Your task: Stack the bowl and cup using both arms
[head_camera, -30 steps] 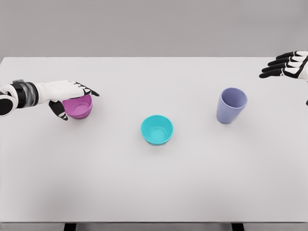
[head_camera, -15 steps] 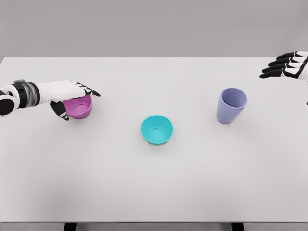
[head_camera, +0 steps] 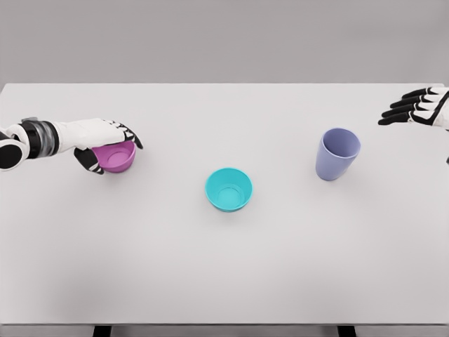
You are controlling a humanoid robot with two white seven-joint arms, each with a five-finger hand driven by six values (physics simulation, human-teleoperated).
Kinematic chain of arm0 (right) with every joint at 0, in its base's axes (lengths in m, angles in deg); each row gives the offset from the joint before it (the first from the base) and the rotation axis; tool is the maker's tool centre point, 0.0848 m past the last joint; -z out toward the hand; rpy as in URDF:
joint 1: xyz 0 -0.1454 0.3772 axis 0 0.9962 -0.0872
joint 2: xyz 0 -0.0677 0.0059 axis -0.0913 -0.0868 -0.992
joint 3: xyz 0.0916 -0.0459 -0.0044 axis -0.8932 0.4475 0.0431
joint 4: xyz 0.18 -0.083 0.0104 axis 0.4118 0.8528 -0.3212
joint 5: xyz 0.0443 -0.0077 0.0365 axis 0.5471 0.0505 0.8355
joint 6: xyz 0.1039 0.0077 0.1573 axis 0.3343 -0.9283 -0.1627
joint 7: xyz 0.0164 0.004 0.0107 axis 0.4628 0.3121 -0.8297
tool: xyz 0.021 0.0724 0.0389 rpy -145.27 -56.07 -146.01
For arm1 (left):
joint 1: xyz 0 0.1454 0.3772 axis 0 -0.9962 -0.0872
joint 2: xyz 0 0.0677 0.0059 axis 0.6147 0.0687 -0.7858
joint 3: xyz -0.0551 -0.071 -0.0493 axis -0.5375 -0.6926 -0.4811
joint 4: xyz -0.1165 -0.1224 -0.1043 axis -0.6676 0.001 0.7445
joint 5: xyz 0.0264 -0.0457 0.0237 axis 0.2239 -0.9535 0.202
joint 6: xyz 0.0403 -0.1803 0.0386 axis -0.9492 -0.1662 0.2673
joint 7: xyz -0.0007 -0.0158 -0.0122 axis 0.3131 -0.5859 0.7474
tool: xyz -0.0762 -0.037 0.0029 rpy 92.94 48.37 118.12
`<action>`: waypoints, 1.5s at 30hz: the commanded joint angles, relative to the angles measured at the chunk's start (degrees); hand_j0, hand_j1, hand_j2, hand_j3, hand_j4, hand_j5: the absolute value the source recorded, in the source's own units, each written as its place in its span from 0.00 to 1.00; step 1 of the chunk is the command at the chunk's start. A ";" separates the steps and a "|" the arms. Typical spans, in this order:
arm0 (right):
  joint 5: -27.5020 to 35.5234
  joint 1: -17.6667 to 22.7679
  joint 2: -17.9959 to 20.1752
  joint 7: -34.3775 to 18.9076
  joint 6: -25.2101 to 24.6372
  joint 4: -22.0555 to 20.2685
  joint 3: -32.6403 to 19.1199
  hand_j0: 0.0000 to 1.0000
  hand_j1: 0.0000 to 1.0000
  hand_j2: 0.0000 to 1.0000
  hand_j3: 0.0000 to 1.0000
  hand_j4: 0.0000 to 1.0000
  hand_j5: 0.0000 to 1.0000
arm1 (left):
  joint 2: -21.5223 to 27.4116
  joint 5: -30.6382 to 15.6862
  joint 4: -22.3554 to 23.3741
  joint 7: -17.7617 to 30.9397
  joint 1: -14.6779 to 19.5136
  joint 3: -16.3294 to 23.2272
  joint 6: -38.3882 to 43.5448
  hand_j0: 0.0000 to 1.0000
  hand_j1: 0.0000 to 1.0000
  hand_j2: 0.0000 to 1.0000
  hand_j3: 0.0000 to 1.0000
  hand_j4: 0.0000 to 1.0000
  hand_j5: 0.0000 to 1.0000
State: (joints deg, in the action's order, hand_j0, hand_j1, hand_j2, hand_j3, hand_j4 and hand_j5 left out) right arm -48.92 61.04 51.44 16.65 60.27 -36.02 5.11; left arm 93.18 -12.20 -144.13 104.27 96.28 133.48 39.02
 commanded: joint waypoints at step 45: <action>0.58 -1.15 -0.77 0.03 -0.17 0.00 -3.35 1.00 1.00 1.00 1.00 1.00 1.00 | 4.40 -0.88 -14.86 -0.06 1.05 -0.68 -4.13 0.73 0.73 0.73 0.73 0.73 0.73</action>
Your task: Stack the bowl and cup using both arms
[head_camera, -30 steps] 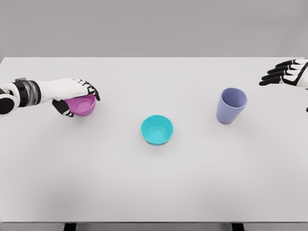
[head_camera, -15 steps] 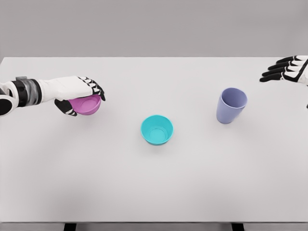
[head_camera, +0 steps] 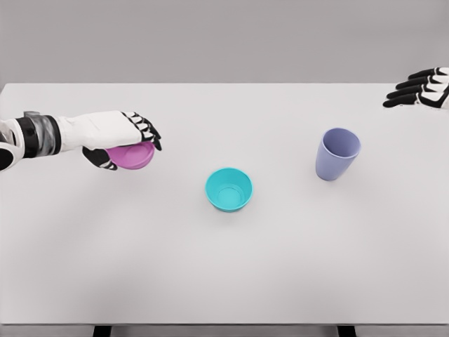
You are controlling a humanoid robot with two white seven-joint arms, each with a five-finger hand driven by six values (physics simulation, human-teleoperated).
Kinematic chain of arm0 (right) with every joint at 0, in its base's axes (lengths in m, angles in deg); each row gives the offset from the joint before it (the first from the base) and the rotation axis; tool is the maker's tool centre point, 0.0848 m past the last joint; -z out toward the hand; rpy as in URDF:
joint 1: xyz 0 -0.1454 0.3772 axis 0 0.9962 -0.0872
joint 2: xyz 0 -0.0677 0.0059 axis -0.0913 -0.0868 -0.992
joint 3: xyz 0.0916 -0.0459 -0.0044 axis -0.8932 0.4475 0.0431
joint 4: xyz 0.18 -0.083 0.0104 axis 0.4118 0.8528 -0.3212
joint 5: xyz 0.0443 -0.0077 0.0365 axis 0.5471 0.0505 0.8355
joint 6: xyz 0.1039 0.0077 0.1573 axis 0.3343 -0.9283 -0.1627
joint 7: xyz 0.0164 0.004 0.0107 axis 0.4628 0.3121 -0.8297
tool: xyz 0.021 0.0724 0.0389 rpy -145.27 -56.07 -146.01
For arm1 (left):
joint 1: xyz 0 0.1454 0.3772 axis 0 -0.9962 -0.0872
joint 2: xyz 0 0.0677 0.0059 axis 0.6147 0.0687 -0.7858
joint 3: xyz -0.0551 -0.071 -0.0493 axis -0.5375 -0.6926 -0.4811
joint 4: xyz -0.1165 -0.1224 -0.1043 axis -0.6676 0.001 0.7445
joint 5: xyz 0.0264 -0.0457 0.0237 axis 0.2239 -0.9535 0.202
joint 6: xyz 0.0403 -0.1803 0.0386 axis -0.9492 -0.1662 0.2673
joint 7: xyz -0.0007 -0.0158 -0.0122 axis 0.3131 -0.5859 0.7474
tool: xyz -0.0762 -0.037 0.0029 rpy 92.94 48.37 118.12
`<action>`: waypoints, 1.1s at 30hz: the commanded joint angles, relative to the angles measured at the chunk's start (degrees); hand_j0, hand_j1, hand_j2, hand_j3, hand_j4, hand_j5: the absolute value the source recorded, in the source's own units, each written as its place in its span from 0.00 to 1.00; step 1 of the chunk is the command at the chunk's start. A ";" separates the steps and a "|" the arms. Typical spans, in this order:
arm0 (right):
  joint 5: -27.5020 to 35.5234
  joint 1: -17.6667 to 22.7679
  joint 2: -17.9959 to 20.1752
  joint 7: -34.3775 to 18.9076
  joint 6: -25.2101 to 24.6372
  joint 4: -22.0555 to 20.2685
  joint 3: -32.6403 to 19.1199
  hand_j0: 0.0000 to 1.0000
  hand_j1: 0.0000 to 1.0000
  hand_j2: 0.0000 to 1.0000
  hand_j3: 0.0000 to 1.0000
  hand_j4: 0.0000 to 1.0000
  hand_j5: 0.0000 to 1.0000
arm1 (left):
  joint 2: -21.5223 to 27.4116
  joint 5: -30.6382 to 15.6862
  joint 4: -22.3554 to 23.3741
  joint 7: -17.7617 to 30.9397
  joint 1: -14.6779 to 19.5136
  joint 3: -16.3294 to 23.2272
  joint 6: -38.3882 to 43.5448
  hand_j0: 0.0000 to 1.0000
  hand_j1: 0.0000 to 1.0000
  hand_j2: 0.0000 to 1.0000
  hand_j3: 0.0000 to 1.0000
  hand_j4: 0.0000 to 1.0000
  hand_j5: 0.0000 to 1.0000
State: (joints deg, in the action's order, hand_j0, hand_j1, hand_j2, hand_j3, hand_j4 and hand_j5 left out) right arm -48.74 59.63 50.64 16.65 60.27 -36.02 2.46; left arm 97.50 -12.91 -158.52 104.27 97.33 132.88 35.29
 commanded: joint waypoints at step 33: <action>-1.36 -1.15 -9.82 0.03 -0.17 0.00 5.28 1.00 1.00 1.00 1.00 1.00 1.00 | -6.16 0.36 -4.94 -0.06 0.44 1.15 -4.44 0.73 0.73 0.73 0.73 0.73 0.73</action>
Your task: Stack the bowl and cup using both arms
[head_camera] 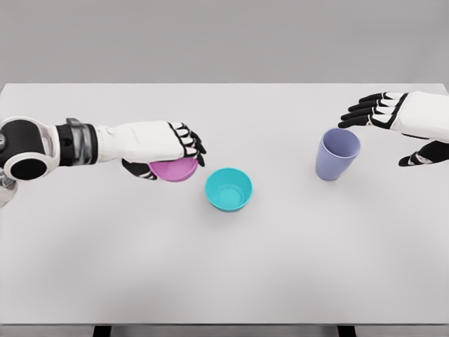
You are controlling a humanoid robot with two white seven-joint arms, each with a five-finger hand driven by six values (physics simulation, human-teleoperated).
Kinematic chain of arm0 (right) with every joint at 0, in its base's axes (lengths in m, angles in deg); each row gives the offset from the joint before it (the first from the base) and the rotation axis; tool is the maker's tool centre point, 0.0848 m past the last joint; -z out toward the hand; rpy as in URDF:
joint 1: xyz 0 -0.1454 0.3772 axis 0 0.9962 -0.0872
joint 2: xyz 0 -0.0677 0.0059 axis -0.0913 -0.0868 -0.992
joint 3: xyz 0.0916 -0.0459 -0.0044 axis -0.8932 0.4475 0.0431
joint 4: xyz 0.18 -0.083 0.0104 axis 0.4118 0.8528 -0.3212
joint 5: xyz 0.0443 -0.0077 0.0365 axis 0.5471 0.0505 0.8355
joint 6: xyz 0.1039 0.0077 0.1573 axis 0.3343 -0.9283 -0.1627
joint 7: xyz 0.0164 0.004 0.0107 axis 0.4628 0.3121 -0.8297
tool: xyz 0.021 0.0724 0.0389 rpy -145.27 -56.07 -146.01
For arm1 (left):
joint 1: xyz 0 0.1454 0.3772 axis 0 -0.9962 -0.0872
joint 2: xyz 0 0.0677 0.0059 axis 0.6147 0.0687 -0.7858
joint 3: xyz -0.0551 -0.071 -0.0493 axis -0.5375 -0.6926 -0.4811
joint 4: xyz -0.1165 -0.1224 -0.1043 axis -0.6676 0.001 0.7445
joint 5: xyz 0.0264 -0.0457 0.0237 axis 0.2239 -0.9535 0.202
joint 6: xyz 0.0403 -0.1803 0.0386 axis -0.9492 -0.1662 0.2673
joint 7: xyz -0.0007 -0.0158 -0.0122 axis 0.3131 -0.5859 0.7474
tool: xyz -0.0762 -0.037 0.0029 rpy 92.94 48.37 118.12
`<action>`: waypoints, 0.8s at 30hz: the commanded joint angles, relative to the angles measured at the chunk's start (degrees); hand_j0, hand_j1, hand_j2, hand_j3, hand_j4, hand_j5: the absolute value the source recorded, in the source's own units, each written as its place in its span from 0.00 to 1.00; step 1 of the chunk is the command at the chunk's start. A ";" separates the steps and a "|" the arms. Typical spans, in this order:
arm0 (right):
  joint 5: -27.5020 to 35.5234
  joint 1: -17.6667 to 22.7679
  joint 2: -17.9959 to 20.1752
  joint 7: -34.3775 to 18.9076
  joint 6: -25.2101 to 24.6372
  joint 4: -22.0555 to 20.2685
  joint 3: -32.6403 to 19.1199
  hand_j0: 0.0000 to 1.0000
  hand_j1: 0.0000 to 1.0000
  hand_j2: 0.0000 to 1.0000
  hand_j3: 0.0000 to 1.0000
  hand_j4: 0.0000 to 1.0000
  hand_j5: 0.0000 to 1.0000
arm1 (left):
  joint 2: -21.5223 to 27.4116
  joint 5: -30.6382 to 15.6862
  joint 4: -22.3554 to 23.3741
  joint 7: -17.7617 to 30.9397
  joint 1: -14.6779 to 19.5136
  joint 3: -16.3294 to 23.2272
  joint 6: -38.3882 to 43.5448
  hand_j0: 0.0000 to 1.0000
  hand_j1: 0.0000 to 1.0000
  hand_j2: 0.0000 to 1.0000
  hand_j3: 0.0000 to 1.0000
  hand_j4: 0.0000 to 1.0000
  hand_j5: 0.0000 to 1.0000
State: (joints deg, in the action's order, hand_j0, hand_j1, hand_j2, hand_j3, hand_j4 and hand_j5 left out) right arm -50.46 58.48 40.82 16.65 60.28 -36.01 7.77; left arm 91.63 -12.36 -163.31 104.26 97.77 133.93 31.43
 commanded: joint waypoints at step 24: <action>0.27 0.18 -0.44 0.03 -0.17 -0.01 1.11 1.00 1.00 1.00 1.00 1.00 1.00 | -6.71 0.87 -0.07 -0.05 2.64 5.02 -0.68 0.73 0.73 0.73 0.73 0.73 0.73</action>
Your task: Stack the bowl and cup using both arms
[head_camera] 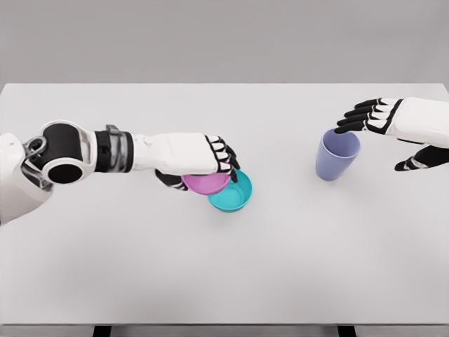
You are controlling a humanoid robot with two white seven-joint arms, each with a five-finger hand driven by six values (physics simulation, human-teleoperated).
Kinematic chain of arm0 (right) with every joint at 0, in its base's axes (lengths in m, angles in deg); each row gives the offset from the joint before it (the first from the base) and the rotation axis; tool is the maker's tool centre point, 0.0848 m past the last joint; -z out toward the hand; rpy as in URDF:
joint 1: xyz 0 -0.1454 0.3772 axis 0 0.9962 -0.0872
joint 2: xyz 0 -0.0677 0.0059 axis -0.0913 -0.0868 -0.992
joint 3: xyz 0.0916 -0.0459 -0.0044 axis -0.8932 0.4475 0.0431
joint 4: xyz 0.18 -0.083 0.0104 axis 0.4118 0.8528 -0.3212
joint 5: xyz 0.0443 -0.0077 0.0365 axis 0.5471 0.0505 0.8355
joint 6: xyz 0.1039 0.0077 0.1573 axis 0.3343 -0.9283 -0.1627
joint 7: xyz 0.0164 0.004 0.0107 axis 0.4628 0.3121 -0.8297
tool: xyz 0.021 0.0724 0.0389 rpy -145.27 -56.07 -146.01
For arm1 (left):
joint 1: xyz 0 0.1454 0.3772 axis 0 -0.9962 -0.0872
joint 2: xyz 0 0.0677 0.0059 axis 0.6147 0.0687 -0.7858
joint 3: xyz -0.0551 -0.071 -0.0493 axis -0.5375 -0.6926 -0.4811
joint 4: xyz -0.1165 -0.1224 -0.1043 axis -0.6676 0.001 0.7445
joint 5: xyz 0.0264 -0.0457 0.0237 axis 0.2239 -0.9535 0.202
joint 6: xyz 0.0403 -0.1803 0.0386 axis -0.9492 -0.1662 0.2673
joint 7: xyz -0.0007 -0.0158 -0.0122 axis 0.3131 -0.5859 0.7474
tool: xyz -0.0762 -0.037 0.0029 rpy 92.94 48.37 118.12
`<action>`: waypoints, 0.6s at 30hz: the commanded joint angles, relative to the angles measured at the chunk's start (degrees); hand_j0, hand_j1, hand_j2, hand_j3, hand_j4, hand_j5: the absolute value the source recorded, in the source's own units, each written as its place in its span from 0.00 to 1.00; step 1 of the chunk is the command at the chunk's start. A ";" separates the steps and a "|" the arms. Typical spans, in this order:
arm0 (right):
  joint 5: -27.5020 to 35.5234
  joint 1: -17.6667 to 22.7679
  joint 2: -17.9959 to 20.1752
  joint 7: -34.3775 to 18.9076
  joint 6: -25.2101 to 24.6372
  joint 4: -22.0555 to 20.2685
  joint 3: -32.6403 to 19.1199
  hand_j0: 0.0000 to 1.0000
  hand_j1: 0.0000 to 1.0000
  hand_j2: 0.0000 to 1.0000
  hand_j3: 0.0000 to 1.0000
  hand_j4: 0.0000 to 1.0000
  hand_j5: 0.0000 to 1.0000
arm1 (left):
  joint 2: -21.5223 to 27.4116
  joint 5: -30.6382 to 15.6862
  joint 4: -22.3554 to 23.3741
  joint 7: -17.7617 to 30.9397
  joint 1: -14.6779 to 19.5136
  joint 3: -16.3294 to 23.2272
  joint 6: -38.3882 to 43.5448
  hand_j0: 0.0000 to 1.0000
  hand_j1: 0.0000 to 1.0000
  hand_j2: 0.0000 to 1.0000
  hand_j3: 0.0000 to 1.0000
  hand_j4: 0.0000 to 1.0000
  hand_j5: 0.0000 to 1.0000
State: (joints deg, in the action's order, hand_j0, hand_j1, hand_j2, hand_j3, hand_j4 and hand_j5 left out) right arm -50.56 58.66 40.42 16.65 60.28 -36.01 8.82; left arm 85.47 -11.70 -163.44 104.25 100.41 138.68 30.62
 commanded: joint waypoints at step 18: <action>0.36 -0.26 0.31 0.03 -0.17 -0.01 -0.02 1.00 1.00 1.00 1.00 1.00 1.00 | -4.77 3.81 1.65 -0.04 0.62 3.26 0.40 0.73 0.73 0.73 0.73 0.73 0.73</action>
State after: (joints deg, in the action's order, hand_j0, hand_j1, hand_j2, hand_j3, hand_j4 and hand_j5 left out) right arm -50.57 58.31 40.67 16.65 60.28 -36.01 8.87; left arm 81.07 -8.02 -162.14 104.26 101.02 141.59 30.84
